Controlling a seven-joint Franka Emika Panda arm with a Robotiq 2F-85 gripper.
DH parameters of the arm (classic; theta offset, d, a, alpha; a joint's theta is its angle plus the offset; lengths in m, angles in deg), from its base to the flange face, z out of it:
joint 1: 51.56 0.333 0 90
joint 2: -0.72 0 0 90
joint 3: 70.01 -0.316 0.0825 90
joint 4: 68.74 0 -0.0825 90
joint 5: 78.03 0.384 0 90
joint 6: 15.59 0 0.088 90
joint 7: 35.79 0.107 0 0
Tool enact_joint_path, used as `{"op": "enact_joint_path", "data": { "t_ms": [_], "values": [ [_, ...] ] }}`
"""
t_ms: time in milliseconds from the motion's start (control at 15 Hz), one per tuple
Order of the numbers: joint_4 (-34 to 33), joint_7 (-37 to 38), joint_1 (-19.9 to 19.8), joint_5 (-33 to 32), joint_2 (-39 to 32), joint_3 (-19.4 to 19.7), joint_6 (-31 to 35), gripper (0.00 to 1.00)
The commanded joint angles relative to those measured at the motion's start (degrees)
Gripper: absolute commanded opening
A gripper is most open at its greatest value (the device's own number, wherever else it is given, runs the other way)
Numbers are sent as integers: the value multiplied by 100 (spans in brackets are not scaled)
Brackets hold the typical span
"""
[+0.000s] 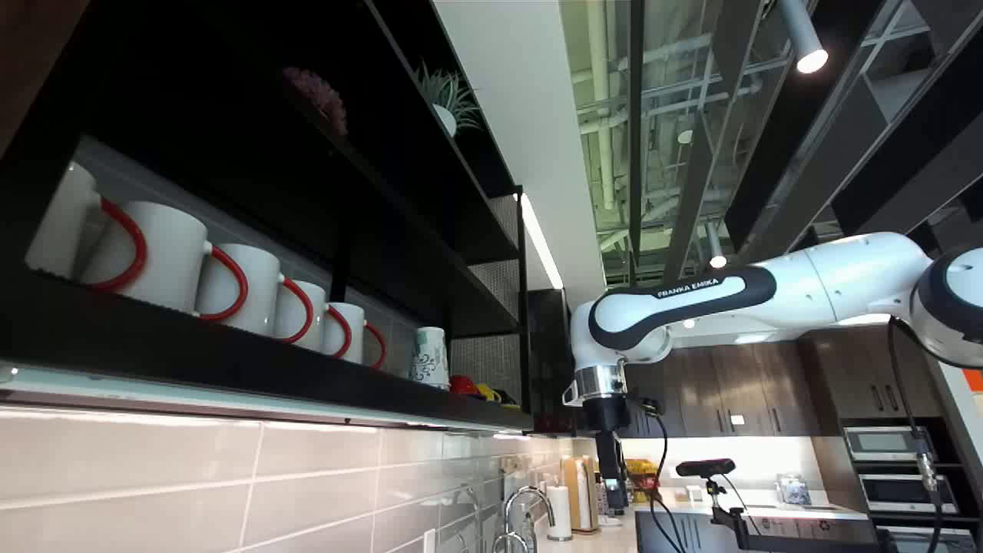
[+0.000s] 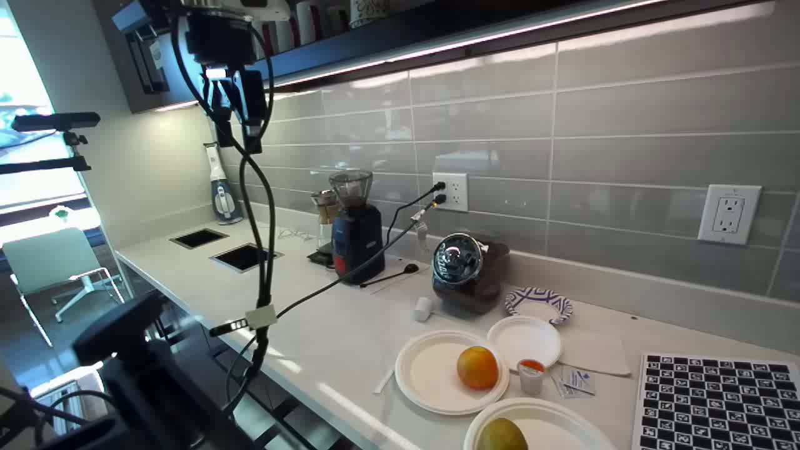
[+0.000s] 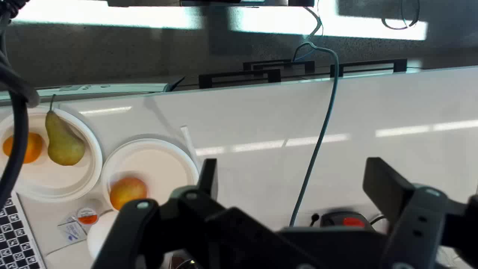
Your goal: Unstack the two cups on the bottom shelf
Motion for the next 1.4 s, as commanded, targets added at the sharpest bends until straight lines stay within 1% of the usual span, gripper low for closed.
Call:
{"op": "enact_joint_path", "data": {
  "t_ms": [0,267,400,533,733,867,1000,1133,1200,1267,1333],
  "values": [
    [-14,-28,-73,26,-15,-54,-10,100],
    [-14,-28,-73,26,-15,-54,-10,100],
    [-139,-40,-62,-98,16,-129,42,100],
    [-361,-163,-21,-305,72,-246,292,100],
    [-975,-312,53,-592,18,-430,539,100],
    [-1429,-481,100,-727,-100,-478,790,100],
    [-1916,-660,181,-736,-246,-497,1121,100],
    [-2211,-812,268,-610,-365,-462,1657,100],
    [-2287,-861,299,-565,-399,-445,1986,100],
    [-1926,-664,212,-602,-146,-505,1634,100],
    [-2042,-704,233,-599,-204,-508,1816,100]
  ]
}}
